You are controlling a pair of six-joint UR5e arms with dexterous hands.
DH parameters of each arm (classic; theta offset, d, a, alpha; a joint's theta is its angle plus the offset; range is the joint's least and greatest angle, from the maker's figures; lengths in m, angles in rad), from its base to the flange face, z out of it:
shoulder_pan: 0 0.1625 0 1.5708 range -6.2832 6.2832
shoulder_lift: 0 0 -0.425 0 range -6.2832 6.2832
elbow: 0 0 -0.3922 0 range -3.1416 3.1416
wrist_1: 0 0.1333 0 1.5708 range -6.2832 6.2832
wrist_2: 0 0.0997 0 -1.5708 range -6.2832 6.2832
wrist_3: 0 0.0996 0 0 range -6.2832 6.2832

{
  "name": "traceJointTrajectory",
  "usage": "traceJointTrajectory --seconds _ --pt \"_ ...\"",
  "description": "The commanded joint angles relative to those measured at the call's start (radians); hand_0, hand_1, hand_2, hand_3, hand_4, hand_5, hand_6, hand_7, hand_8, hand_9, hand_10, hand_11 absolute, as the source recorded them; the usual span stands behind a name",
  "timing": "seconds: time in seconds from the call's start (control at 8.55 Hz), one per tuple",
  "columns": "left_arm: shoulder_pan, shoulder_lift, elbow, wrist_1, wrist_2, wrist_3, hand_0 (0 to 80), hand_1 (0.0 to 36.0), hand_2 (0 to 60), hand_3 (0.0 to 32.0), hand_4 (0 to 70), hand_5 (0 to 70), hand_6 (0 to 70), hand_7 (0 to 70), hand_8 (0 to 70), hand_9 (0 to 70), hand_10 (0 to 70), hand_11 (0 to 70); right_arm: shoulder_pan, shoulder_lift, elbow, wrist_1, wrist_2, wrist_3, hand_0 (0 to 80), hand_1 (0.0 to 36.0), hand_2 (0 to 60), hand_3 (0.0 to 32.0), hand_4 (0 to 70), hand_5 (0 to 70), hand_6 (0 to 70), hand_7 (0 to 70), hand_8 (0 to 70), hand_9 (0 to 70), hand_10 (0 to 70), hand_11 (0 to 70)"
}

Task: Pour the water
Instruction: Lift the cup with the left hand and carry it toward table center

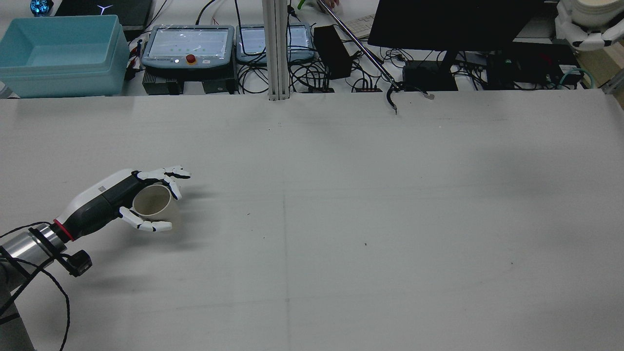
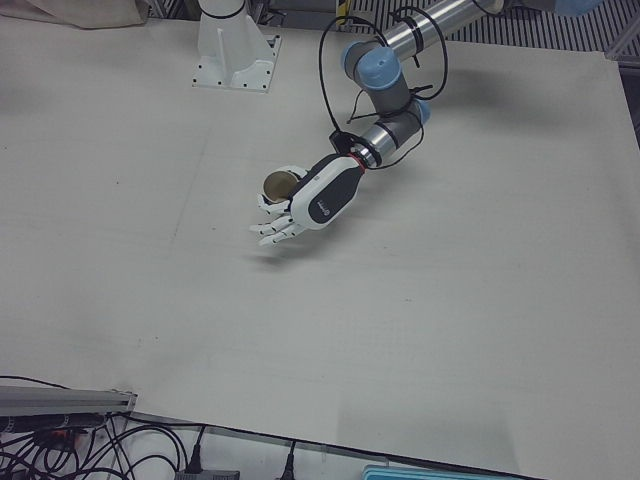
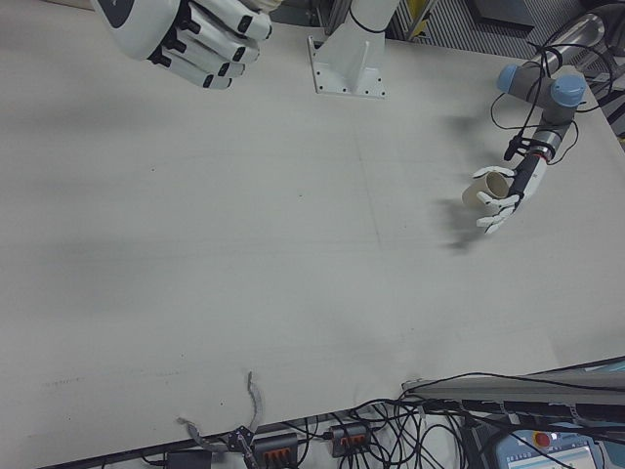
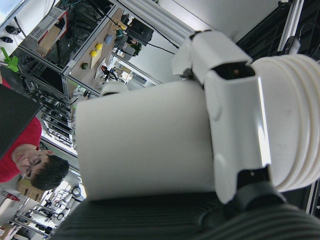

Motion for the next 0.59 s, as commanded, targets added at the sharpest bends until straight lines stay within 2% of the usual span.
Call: traceJointTrajectory --seconds 0.0,0.12,0.35,0.47 --pt "0.039 -0.193 -0.063 0.243 0.001 0.027 61.0 36.0 60.0 0.0 70.0 70.0 18.1 22.8 8.0 11.9 15.6 24.3 -0.003 0.225 0.004 -0.133 -0.006 -0.167 80.0 36.0 60.0 0.0 70.0 70.0 70.0 70.0 70.0 70.0 70.0 70.0" --pt "0.045 -0.31 -0.068 0.352 0.015 0.028 61.1 36.0 60.0 0.0 70.0 70.0 17.5 22.5 7.6 11.3 15.3 23.9 -0.016 0.24 0.003 -0.134 -0.004 -0.214 80.0 36.0 60.0 0.0 70.0 70.0 70.0 70.0 70.0 70.0 70.0 70.0" --pt "0.059 -0.471 -0.07 0.486 0.025 0.029 60.0 36.0 60.0 0.0 70.0 70.0 17.8 22.2 7.4 11.1 15.3 23.7 -0.103 0.264 -0.005 -0.135 0.001 -0.378 80.0 36.0 60.0 0.0 70.0 70.0 70.0 70.0 70.0 70.0 70.0 70.0" --pt "0.083 -0.52 -0.067 0.53 0.025 0.029 59.1 36.0 60.0 0.0 70.0 70.0 18.2 22.3 7.5 11.1 15.2 23.6 -0.149 0.275 -0.017 -0.137 0.007 -0.45 80.0 36.0 60.0 0.0 70.0 70.0 70.0 70.0 70.0 70.0 70.0 70.0"
